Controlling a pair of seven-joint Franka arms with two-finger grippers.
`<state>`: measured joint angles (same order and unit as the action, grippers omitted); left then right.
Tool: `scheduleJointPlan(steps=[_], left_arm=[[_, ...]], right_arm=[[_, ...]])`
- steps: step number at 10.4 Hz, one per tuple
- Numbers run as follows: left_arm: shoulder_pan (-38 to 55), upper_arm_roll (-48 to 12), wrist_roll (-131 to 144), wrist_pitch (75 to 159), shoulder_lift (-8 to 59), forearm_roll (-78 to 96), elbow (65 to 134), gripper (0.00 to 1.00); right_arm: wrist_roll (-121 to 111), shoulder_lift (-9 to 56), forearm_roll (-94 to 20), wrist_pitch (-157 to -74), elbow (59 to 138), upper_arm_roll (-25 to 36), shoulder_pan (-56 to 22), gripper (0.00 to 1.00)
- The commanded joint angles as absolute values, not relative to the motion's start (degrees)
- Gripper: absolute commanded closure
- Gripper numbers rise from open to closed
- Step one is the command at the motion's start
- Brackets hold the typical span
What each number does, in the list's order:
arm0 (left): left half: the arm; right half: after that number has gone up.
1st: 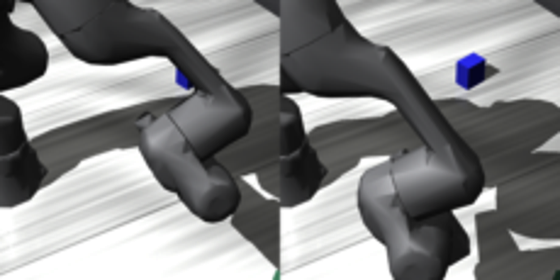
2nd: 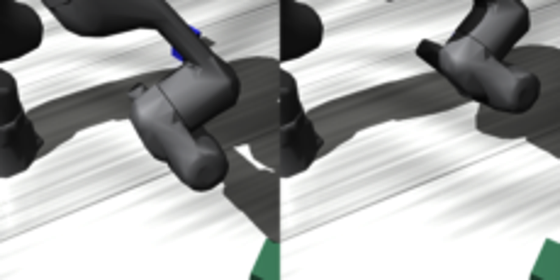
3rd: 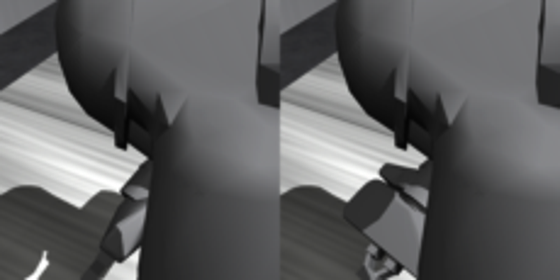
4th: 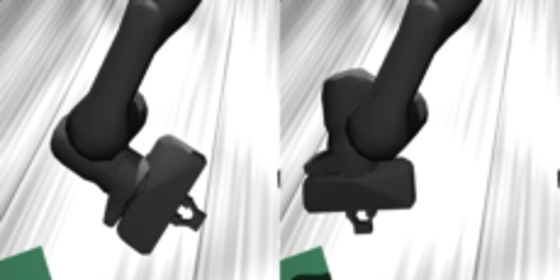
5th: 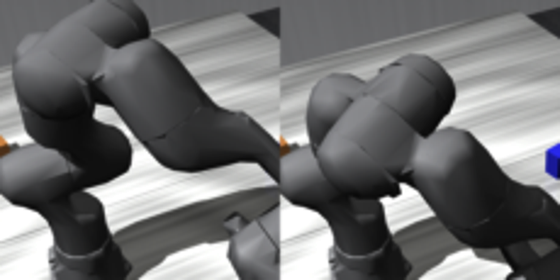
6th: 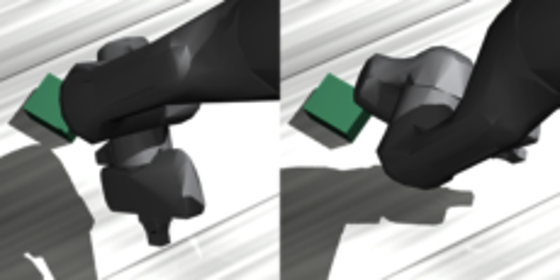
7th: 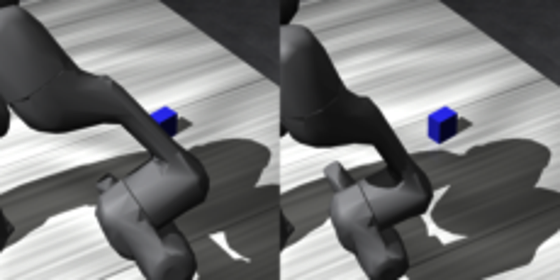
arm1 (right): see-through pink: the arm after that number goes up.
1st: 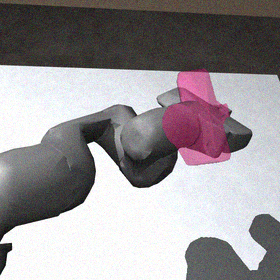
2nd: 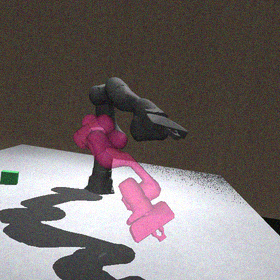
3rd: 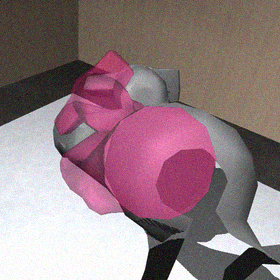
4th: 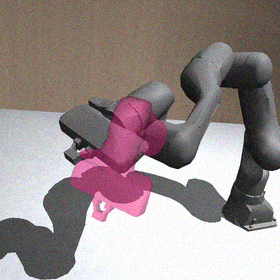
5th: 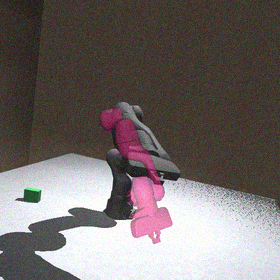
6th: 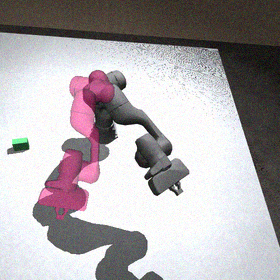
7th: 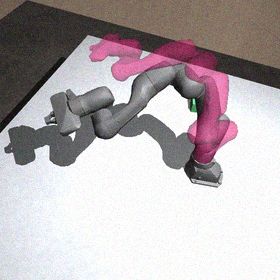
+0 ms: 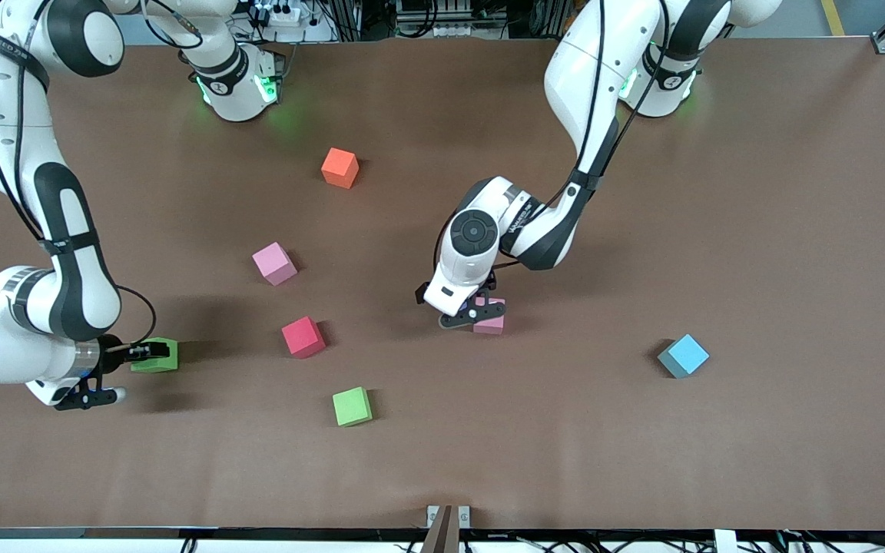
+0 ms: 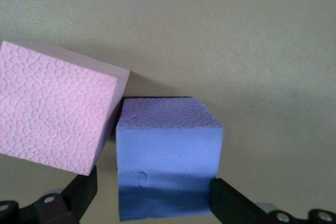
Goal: Arrange blocks into number 1
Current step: 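Grasp the purple cube with the left gripper while the right gripper grasps green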
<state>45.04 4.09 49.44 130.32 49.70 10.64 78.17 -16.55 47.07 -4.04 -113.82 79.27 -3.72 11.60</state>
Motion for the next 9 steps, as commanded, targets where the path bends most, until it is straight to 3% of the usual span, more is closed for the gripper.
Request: scheduleJointPlan(steps=[1, 8, 9], left_arm=[[45.7, 5.2, 49.7, 131.4, 51.3, 13.9, 75.7, 0.0], [45.7, 5.7, 49.2, 135.4, 53.0, 14.5, 75.7, 0.02], [46.1, 5.7, 49.0, 135.4, 52.9, 14.4, 75.7, 0.5]], right_arm=[[-13.1, 46.1, -5.4, -110.8, 78.8, -4.9, 11.3, 0.93], [-10.6, 45.7, -5.3, -109.0, 78.9, -5.8, 11.3, 0.92], [-10.6, 45.7, -5.3, -109.0, 78.9, -5.8, 11.3, 0.92]])
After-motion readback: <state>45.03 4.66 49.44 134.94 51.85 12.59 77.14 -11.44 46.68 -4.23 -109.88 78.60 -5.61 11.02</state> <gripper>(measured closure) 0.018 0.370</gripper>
